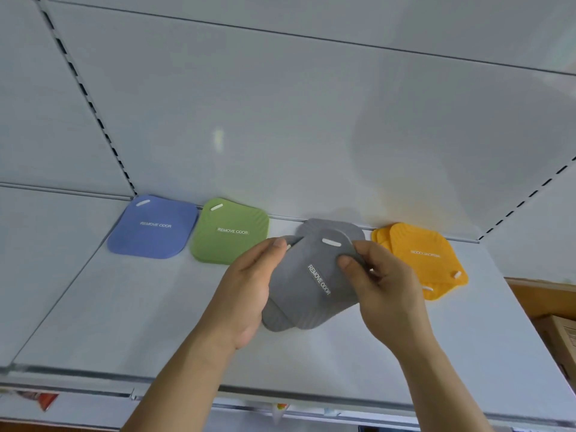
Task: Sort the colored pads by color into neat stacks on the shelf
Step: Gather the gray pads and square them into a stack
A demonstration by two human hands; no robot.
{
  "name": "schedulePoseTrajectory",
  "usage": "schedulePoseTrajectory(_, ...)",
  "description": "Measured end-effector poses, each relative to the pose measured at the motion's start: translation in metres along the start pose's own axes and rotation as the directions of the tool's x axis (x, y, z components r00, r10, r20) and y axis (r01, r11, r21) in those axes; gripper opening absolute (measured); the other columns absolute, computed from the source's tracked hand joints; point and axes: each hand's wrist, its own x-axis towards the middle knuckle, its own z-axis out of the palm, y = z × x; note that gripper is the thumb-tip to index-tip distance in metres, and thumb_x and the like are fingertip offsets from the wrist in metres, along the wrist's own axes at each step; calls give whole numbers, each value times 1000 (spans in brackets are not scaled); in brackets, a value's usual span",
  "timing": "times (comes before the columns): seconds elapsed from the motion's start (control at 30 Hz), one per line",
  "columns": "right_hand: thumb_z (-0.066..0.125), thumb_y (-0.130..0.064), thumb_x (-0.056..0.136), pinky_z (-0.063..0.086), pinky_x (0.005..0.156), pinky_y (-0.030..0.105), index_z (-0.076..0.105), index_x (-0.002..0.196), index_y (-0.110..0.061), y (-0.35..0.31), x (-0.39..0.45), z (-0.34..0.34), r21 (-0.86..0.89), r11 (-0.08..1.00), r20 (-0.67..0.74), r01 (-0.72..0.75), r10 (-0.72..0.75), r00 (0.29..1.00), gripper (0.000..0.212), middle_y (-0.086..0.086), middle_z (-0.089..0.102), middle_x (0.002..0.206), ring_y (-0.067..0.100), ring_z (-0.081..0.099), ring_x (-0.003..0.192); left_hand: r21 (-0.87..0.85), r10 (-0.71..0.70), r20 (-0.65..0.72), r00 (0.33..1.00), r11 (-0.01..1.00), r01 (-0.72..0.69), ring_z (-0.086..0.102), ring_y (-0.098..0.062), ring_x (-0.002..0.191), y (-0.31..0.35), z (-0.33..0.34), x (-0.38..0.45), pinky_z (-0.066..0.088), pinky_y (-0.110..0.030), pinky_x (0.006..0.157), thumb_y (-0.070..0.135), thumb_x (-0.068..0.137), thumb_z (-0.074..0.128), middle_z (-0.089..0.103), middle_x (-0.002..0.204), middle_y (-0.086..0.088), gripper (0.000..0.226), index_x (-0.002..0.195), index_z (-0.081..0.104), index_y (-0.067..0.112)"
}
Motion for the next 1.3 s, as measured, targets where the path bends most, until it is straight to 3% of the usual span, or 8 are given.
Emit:
schedulePoseTrajectory(0.17,59,-29,100,43,72,14,72,106,-32,-14,13,-37,-148,948,303,283,-229,925,15,-17,70,94,10,65,90,-76,-39,20,999,996,41,68,-27,120,5,-1,2,49,-43,106,26,104,55,77,122,-11,30,116,78,12)
schedulePoseTrajectory(0.3,64,-38,97,45,82,20,76,99,-27,-21,34,-15,-234,890,270,391,-326,906,16,-14,65,100,11,60,99,-32,-19,111,994,999,23,70,-21,114,3,3,-1,51,-39,101,32,103,52,76,123,-11,35,118,77,13)
schedulePoseTrajectory(0.43,72,-38,92,43,86,11,78,96,-27,-16,33,2,-172,923,241,344,-299,923,13,-12,60,125,8,60,116,-83,-40,142,989,995,52,68,-26,122,2,0,-4,50,-42,105,39,99,56,73,129,-13,44,128,72,10)
schedulePoseTrajectory(0.67,80,-21,91,51,75,26,69,88,-26,-22,15,20,-60,976,119,210,-201,972,12,-15,68,92,11,65,94,113,73,199,977,989,-97,65,-29,127,2,-2,-8,43,-57,114,48,103,49,73,128,-10,44,125,73,17)
schedulePoseTrajectory(0.83,71,-23,95,53,80,32,66,93,-26,-25,11,27,-64,981,92,185,-179,980,6,-15,69,97,10,65,98,308,216,184,959,914,-265,68,-16,119,2,-2,-9,48,-45,111,25,106,57,77,119,5,22,121,73,26)
schedulePoseTrajectory(0.97,59,-26,104,51,88,25,66,109,-25,-19,13,29,-77,966,88,249,-242,966,8,-16,69,109,9,64,107,349,260,130,957,891,-290,70,-15,114,6,-9,-8,52,-44,105,32,105,60,77,114,6,19,117,73,26)
schedulePoseTrajectory(1.1,65,-23,101,49,95,31,69,122,-20,24,30,12,-328,932,-6,152,-163,987,21,-5,71,121,23,64,116,186,244,-75,967,956,-227,70,-30,118,10,-38,-1,48,-61,109,40,93,65,79,114,-3,28,113,76,25)
schedulePoseTrajectory(1.3,62,-66,81,50,100,41,73,120,-27,54,32,34,-552,809,243,201,-74,967,57,-5,65,127,26,57,119,35,179,-156,971,984,-176,63,-35,129,7,-54,5,42,-63,115,28,100,67,75,125,-10,23,117,77,17)
